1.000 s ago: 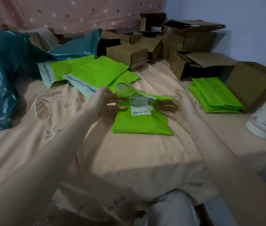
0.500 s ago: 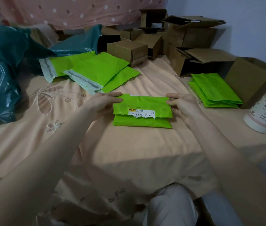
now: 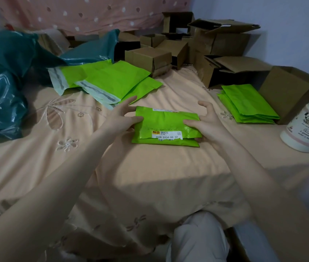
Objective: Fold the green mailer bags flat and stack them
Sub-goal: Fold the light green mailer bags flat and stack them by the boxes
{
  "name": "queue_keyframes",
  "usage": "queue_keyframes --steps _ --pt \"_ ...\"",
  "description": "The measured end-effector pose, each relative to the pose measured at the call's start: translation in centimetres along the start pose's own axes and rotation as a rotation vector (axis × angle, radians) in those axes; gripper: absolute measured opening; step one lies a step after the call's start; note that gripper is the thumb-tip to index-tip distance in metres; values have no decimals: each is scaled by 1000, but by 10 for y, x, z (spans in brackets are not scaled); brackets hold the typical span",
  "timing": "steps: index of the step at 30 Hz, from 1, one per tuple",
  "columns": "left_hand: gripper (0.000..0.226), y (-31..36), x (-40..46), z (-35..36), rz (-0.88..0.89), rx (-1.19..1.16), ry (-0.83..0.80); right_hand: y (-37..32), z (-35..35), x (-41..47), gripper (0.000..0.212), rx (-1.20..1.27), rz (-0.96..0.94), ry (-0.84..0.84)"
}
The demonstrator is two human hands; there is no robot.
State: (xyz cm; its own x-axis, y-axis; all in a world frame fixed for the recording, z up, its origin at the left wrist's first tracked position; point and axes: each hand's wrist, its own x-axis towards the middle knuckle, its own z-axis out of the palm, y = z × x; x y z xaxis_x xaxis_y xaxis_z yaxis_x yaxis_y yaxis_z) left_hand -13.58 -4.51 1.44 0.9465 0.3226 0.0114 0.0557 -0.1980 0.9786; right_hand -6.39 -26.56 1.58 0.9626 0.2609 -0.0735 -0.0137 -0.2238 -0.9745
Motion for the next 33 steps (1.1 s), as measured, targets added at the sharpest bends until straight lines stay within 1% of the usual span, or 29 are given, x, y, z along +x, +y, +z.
queue_keyframes --steps 4,7,12,16,19,27,33 --pt "59 -10 2 8 143 145 124 5 4 0 54 -151 -88 55" --pt "45 -15 3 12 191 262 195 11 8 1 49 -159 -100 103" --pt "30 -18 1 14 158 281 248 12 8 -4 47 -137 -60 113" --pt "19 -19 -3 15 255 359 248 10 8 -6 43 -127 -50 115" --pt "18 -19 -3 15 273 405 261 12 8 -8 41 -165 -76 109" --pt "28 -22 -6 13 336 575 269 21 8 -5 35 -341 -179 117" --pt "29 -22 -5 17 337 649 249 27 7 -6 43 -605 -157 154"
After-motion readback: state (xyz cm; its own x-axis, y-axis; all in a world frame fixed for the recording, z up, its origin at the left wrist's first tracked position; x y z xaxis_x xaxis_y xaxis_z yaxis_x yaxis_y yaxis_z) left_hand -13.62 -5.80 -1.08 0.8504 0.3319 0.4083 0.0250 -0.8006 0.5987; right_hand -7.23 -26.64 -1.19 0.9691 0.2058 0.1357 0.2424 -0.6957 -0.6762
